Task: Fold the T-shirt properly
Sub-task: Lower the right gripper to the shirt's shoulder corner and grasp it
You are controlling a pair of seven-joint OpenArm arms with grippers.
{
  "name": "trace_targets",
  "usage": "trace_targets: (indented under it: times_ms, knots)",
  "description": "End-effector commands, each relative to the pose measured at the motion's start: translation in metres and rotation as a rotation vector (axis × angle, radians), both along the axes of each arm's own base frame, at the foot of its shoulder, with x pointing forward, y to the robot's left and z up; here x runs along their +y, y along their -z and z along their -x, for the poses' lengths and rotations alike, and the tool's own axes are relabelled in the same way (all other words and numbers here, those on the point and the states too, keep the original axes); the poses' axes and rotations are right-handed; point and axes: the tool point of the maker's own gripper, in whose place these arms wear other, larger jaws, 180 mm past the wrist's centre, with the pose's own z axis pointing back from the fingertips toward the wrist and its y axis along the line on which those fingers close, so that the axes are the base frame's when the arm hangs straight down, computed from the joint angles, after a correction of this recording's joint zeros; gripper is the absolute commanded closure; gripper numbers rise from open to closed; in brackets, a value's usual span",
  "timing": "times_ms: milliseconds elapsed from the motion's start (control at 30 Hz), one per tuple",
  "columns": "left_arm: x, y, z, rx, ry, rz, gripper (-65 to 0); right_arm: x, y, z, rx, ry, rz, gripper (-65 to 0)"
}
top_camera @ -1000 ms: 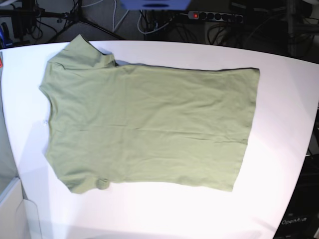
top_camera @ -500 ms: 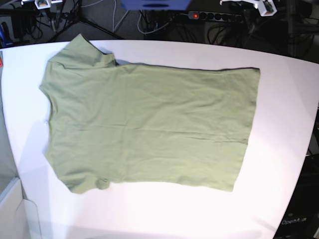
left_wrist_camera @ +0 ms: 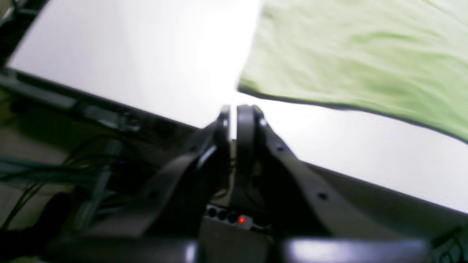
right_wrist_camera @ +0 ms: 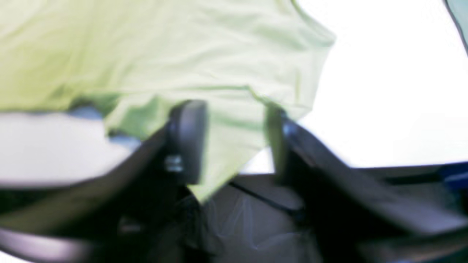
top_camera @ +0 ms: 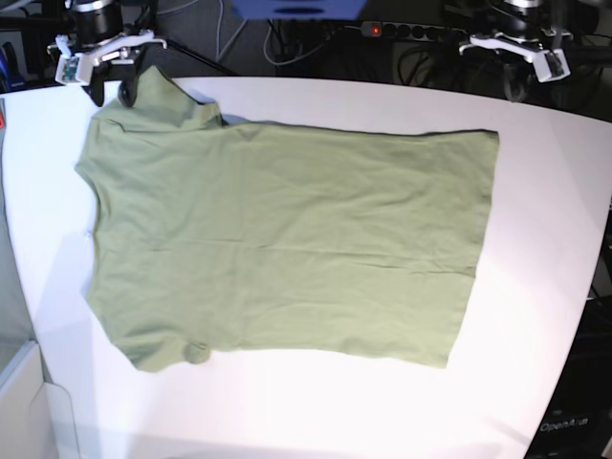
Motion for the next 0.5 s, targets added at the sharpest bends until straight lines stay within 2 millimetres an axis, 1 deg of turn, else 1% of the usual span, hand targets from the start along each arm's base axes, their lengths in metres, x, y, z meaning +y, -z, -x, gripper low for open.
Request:
trace_targets:
  times_ms: [0,33,67,167,267,333,467]
  knots:
    - [0.002,-0.007,-0.003,-0.023,0.005,-0.011,-2.3,-0.003,-0.007,-0.003,-0.022,-0.002,-0.007,-38.3]
    - [0.004,-0.007,-0.004,-0.023,0.001,-0.016,-2.3,-0.004,-0.008,-0.003,-0.027,0.015,-0.040,-40.8]
    - [0.006,-0.007,-0.004,-0.017,-0.002,-0.017,-2.3,-0.005,-0.009,-0.005,-0.035,0.032,-0.075,-41.8]
    - [0.012,-0.007,-0.004,-0.004,-0.011,-0.027,-2.3,-0.011,-0.013,-0.008,-0.053,0.089,-0.179,-41.4]
    - [0.017,-0.011,-0.008,-0.021,-0.020,-0.040,-2.3,-0.016,-0.017,-0.014,-0.079,0.135,-0.263,-41.4]
    - [0.023,-0.014,-0.008,-0.027,-0.029,-0.053,-2.3,-0.020,-0.011,-0.014,-0.076,0.174,-0.309,-42.1]
    - [0.024,-0.015,-0.009,-0.027,-0.027,-0.056,-2.3,-0.032,0.011,-0.012,-0.040,0.220,-0.333,-42.2]
